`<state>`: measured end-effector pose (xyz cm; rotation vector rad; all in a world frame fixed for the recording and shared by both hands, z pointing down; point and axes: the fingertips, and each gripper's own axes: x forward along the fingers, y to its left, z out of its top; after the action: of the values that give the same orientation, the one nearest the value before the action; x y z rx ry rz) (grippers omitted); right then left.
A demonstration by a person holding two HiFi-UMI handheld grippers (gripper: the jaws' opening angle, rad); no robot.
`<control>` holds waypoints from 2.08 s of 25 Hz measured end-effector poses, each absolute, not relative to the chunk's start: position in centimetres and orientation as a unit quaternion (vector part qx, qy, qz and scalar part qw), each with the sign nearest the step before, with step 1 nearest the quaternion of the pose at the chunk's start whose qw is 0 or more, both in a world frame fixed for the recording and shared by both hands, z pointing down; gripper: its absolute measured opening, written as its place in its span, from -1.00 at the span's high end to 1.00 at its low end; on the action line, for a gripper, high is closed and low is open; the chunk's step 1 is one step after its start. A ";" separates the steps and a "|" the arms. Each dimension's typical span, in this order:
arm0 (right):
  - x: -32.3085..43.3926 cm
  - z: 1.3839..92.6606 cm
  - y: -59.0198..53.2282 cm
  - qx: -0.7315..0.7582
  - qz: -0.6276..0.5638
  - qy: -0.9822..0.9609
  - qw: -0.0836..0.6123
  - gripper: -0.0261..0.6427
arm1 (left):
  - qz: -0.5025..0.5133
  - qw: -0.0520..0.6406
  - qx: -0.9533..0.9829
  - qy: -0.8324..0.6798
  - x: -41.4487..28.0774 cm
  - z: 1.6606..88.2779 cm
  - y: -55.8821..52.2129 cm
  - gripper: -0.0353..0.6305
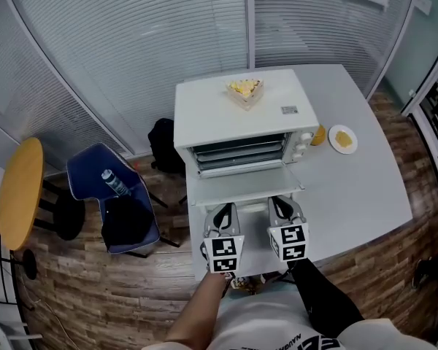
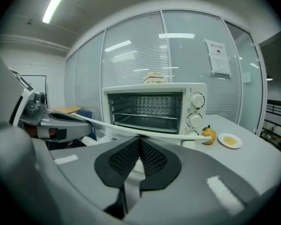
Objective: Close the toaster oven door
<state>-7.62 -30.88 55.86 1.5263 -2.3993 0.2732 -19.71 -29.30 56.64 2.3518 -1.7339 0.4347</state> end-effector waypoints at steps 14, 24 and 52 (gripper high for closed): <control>-8.6 50.4 -34.6 0.520 0.019 -0.844 0.127 0.92 | 0.106 0.059 0.791 -0.599 -19.7 51.4 -33.3 0.73; -8.8 48.3 -37.9 0.521 0.029 -0.845 0.112 0.92 | 0.089 0.063 0.782 -0.614 -20.4 49.2 -36.8 0.73; -8.8 45.8 -42.8 0.521 -0.008 -0.847 0.102 0.91 | 0.086 0.058 0.792 -0.602 -20.6 47.1 -41.8 0.73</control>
<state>-8.84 -42.76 45.78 1.5388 -2.5014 -0.0223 -20.61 -41.77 47.15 2.3990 -1.8251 0.2609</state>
